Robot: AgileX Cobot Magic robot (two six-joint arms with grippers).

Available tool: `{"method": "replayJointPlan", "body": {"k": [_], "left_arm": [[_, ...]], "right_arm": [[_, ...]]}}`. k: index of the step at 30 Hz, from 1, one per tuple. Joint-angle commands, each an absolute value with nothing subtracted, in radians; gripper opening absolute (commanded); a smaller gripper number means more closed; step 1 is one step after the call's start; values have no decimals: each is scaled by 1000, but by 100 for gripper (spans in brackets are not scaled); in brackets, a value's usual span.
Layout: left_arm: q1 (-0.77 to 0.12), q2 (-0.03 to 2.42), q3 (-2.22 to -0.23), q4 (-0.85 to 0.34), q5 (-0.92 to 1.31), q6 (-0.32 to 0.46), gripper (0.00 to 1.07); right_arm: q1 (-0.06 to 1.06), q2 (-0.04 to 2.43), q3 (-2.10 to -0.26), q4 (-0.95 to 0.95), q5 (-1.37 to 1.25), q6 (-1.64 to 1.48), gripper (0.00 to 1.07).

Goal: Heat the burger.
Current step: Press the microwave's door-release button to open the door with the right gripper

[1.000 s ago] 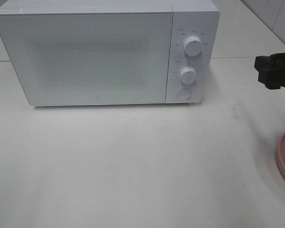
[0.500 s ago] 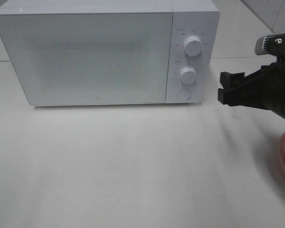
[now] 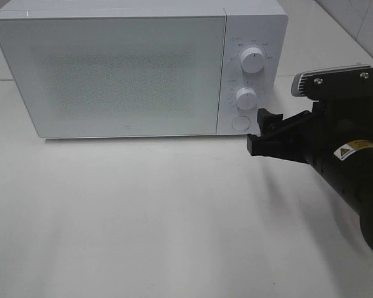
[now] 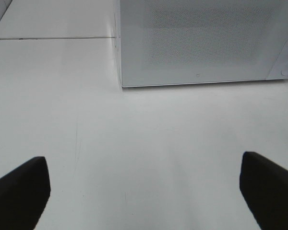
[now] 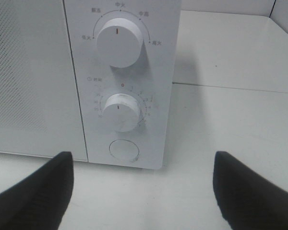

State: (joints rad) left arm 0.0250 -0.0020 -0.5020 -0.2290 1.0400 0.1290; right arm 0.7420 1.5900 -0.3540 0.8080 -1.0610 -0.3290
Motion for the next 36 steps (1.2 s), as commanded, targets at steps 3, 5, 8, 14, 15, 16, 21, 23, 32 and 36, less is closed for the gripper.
{"method": "replayJointPlan", "body": {"k": [3, 5, 8, 14, 15, 16, 21, 23, 32, 36], "left_arm": [[28, -1, -500, -232, 1038, 127, 100], [28, -1, -500, -233, 1038, 129, 100], [28, -1, -500, -233, 1038, 129, 100], [28, -1, -500, -233, 1038, 129, 100], [28, -1, -500, -233, 1038, 129, 100], [28, -1, -500, -233, 1038, 129, 100], [28, -1, -500, -233, 1038, 129, 100], [28, -1, -500, -233, 1038, 129, 100], [28, -1, -500, -233, 1038, 129, 100], [28, -1, -500, -233, 1038, 129, 100]], "right_arm": [[806, 1623, -380, 883, -1088, -340, 76], [830, 1645, -398, 889, -1088, -342, 76], [842, 1661, -407, 889, -1087, -342, 76], [842, 1680, -413, 888, -1068, -294, 76], [842, 1680, -413, 888, -1073, -269, 76], [842, 1680, -413, 888, -1073, -258, 76], [842, 1680, -413, 888, -1071, -208, 74], [842, 1680, -413, 888, -1071, -193, 74], [842, 1680, -413, 888, -1064, 143, 63], [842, 1680, -413, 888, -1064, 413, 49]]}}
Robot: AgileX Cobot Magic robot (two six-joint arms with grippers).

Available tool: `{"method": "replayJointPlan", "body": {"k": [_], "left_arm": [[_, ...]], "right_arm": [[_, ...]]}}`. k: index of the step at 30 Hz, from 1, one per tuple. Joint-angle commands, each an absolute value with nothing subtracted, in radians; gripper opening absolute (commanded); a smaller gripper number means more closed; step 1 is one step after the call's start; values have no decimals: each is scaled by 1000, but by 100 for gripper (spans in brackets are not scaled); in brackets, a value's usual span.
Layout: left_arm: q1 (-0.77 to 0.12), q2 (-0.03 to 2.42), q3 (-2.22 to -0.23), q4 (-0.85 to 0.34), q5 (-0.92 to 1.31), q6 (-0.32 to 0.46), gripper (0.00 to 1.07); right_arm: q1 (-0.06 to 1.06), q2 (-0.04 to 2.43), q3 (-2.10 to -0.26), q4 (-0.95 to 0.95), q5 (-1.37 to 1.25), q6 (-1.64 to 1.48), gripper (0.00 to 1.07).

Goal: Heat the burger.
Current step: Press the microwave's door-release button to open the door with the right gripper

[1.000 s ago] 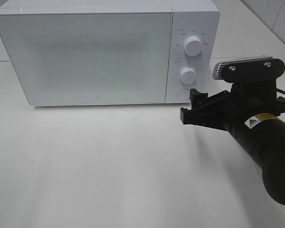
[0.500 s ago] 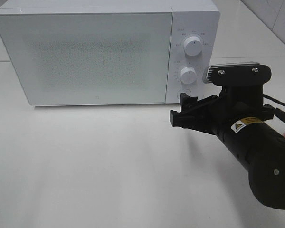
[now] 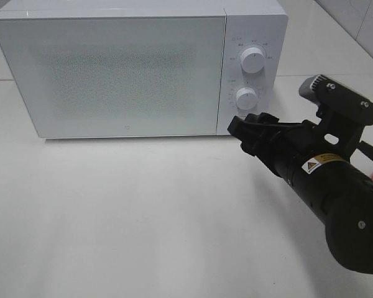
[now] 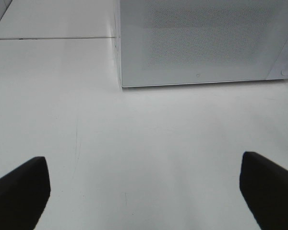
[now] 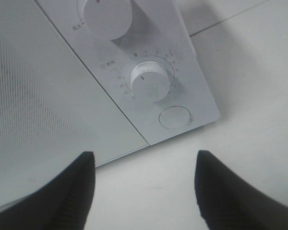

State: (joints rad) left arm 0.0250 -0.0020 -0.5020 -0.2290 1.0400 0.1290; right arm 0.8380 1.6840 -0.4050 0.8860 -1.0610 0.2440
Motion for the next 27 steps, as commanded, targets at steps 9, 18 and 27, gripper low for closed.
{"method": "replayJointPlan", "body": {"k": [9, 18, 27], "left_arm": [[28, -1, -500, -233, 1038, 129, 100], [28, -1, -500, -233, 1038, 129, 100], [28, -1, -500, -233, 1038, 129, 100]], "right_arm": [[842, 1680, -413, 888, -1065, 775, 24], [839, 1680, -413, 914, -1047, 1088, 3], [839, 1693, -413, 988, -1002, 1206, 0]]}}
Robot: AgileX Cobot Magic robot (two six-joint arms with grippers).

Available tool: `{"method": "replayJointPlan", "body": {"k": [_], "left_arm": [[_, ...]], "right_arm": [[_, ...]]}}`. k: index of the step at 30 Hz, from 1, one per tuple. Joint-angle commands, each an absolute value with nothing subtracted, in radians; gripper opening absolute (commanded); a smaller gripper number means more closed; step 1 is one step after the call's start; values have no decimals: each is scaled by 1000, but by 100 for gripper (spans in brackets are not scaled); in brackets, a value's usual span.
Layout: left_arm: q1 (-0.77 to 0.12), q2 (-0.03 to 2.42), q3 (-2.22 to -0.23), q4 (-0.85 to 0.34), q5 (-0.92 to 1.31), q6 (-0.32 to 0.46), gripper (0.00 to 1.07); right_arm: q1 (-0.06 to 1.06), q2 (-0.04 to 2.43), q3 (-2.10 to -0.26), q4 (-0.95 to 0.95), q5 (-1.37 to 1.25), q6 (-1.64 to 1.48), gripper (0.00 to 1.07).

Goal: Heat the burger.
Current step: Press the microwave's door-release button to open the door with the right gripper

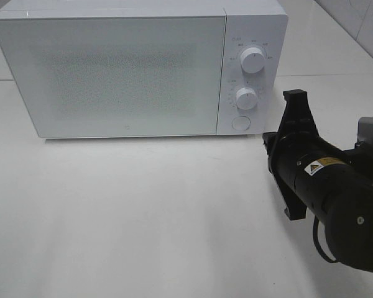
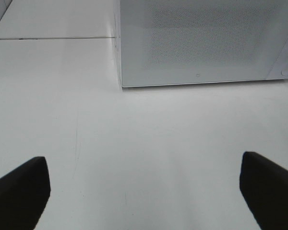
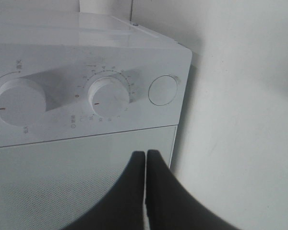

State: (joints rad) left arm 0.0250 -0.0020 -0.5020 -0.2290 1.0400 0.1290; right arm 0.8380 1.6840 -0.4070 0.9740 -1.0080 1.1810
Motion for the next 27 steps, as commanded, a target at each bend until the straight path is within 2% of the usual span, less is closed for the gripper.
{"method": "replayJointPlan", "body": {"k": [1, 8, 16, 27], "left_arm": [[28, -1, -500, -233, 1038, 129, 100], [28, -1, -500, -233, 1038, 129, 100], [28, -1, -500, -233, 1038, 130, 100], [28, -1, -500, -233, 1038, 130, 100]], "right_arm": [[839, 1702, -413, 988, -1001, 1213, 0], [835, 1760, -431, 989, -1000, 1265, 0], [734, 1827, -517, 903, -976, 1266, 0], [681, 1919, -626, 865, -950, 1267, 0]]}}
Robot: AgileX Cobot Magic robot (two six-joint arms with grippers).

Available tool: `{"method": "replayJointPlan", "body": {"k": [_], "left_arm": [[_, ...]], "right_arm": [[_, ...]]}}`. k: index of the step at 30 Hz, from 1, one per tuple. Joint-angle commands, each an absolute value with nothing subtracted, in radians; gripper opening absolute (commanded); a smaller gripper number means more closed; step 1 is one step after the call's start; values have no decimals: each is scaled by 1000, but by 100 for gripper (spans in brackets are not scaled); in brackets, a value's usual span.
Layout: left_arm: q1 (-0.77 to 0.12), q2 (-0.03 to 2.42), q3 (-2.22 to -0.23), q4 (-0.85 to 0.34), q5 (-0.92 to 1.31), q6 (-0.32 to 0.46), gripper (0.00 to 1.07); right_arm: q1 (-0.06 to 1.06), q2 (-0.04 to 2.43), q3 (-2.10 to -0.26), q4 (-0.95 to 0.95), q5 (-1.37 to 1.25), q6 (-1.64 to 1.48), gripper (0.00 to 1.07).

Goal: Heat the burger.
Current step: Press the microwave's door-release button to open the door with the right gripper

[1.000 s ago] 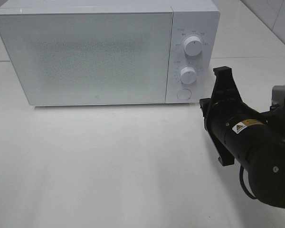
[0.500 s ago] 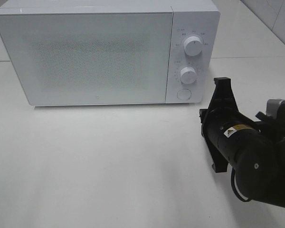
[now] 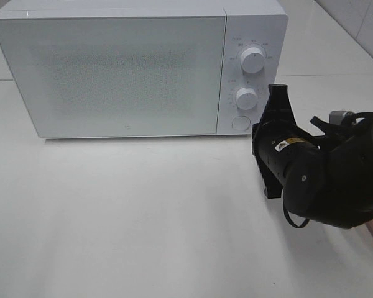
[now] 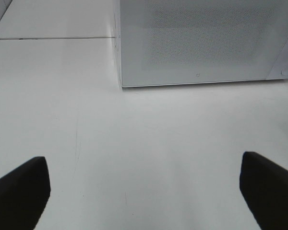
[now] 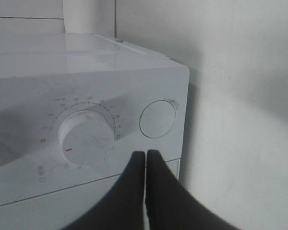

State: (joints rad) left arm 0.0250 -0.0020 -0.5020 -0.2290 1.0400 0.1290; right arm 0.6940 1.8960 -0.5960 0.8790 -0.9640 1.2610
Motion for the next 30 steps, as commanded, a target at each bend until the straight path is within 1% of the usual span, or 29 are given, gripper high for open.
{"method": "replayJointPlan", "body": {"k": [1, 18, 24, 30], "left_arm": [[28, -1, -500, -233, 1038, 130, 100], [28, -1, -500, -233, 1038, 130, 100], [28, -1, -500, -232, 1038, 130, 100], [28, -1, -500, -232, 1038, 130, 100]], "right_arm": [[671, 1929, -637, 862, -949, 1267, 0], [642, 2078, -776, 869, -924, 1291, 0], [617, 2087, -809, 873, -922, 1267, 0], [617, 2116, -834, 880, -897, 1268, 0]]}}
